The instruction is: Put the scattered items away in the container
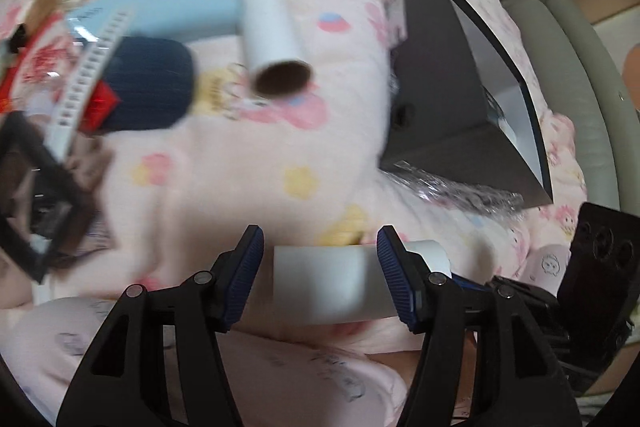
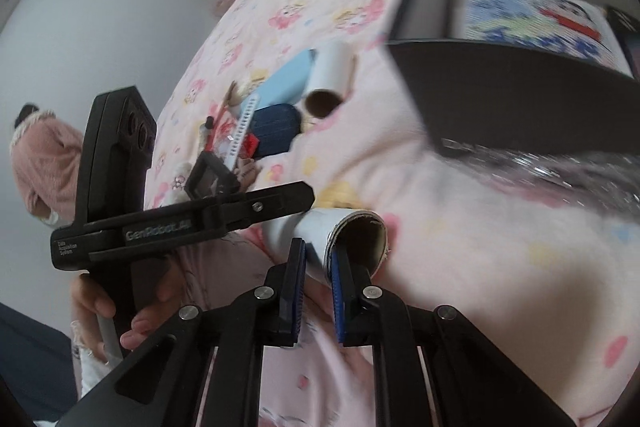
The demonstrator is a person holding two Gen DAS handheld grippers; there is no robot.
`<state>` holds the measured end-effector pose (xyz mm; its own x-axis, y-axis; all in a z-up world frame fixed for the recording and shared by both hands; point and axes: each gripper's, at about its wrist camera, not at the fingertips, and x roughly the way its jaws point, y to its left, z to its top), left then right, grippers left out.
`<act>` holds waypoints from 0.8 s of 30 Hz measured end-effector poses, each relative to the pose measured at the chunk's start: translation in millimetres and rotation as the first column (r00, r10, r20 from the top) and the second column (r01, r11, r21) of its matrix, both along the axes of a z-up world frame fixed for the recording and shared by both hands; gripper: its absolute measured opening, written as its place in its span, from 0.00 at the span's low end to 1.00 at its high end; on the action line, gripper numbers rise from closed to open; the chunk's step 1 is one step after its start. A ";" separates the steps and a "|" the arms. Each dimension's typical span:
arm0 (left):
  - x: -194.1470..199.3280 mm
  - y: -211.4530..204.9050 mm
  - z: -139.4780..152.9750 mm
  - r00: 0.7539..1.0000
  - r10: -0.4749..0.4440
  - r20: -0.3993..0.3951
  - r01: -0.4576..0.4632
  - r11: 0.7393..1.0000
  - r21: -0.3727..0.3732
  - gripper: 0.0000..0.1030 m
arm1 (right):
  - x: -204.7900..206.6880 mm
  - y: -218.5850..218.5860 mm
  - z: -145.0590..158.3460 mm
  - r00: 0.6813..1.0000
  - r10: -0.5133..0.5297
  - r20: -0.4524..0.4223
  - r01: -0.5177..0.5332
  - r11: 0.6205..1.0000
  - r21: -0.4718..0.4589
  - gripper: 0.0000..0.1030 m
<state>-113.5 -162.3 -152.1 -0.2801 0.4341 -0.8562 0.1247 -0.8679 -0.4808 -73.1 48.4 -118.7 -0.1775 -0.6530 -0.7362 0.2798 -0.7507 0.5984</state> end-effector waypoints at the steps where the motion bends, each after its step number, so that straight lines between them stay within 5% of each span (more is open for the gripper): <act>1: -1.6 4.0 -1.5 1.000 -0.003 0.001 0.003 1.000 0.008 0.58 | -0.6 7.0 -1.5 1.000 -0.007 0.006 0.007 1.000 0.000 0.10; 6: -6.3 19.7 -5.9 1.000 -0.002 -0.007 0.002 1.000 -0.014 0.58 | -4.4 29.1 -5.1 0.999 -0.038 0.033 0.039 0.999 -0.012 0.12; 12: -5.6 31.8 -0.5 0.997 -0.058 -0.057 0.058 0.998 0.015 0.64 | -14.4 47.8 4.8 0.992 -0.120 -0.039 0.124 0.984 0.125 0.12; 21: 0.9 29.4 5.2 0.990 -0.077 -0.116 0.096 0.981 0.166 0.58 | -16.9 36.0 -4.5 0.995 -0.095 0.011 0.094 0.993 0.073 0.12; 24: 1.3 34.4 7.2 0.988 -0.095 -0.119 0.110 0.986 0.126 0.57 | -17.4 32.7 -3.1 0.996 -0.091 0.012 0.090 0.993 0.075 0.12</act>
<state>-112.2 -128.0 -144.9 -0.3192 0.5725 -0.7552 -0.0233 -0.8014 -0.5977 -90.5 81.1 -121.8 -0.2217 -0.5784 -0.7850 0.2002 -0.8149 0.5439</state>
